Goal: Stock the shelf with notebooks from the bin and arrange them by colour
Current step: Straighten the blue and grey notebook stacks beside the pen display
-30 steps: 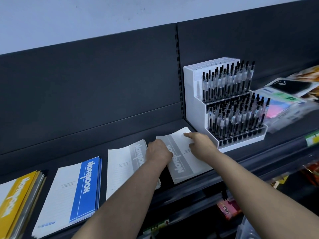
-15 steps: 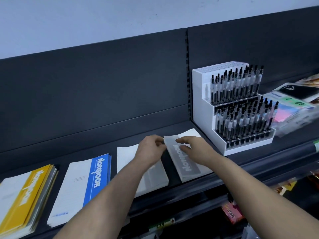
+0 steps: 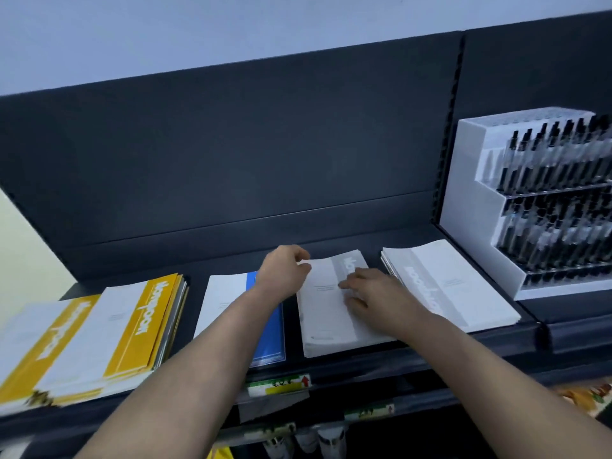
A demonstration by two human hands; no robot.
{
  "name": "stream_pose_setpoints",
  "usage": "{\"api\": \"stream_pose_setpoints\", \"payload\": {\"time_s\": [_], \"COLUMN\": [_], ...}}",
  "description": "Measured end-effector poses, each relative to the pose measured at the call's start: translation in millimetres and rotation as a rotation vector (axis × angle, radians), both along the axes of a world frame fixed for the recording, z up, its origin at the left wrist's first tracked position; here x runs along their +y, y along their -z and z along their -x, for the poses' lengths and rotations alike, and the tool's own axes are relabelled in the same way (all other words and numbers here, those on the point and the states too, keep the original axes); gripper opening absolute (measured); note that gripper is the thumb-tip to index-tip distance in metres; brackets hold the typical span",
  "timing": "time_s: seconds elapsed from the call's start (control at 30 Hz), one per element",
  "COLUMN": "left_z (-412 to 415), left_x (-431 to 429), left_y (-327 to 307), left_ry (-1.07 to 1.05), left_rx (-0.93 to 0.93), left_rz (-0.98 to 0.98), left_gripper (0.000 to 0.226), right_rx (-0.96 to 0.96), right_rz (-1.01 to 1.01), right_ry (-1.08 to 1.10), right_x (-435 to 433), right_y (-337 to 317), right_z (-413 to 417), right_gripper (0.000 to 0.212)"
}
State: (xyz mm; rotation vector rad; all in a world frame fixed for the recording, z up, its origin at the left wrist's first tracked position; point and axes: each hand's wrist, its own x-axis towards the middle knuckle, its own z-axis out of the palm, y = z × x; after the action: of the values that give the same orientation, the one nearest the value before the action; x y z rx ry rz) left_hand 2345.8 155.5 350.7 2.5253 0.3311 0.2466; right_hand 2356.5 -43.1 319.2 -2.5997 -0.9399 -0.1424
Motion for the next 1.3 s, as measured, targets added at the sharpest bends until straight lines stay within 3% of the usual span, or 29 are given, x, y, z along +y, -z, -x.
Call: {"api": "stream_pose_setpoints", "payload": {"time_s": [0.17, 0.33, 0.53, 0.97, 1.13, 1.3], "left_z": [-30, -55, -71, -59, -33, 13], "left_x": [4, 8, 7, 5, 20, 82], "left_y": [12, 25, 30, 34, 23, 1], "left_ry": [0.191, 0.322, 0.368, 0.346, 0.199, 0.047], "left_rx": [0.106, 0.208, 0.260, 0.254, 0.002, 0.022], "left_rz": [-0.106, -0.242, -0.232, -0.162, 0.025, -0.147], "left_gripper": [0.038, 0.041, 0.046, 0.048, 0.044, 0.038], "right_rx": [-0.018, -0.038, 0.047, 0.125, 0.084, 0.024], "right_rz": [0.138, 0.128, 0.054, 0.070, 0.078, 0.003], "right_ry": [0.009, 0.041, 0.055, 0.046, 0.006, -0.128], "right_x": [2, 4, 4, 4, 18, 68], "right_y": [4, 4, 3, -3, -5, -11], "right_z": [0, 2, 4, 8, 12, 19], "right_gripper": [0.032, 0.028, 0.031, 0.031, 0.031, 0.033]}}
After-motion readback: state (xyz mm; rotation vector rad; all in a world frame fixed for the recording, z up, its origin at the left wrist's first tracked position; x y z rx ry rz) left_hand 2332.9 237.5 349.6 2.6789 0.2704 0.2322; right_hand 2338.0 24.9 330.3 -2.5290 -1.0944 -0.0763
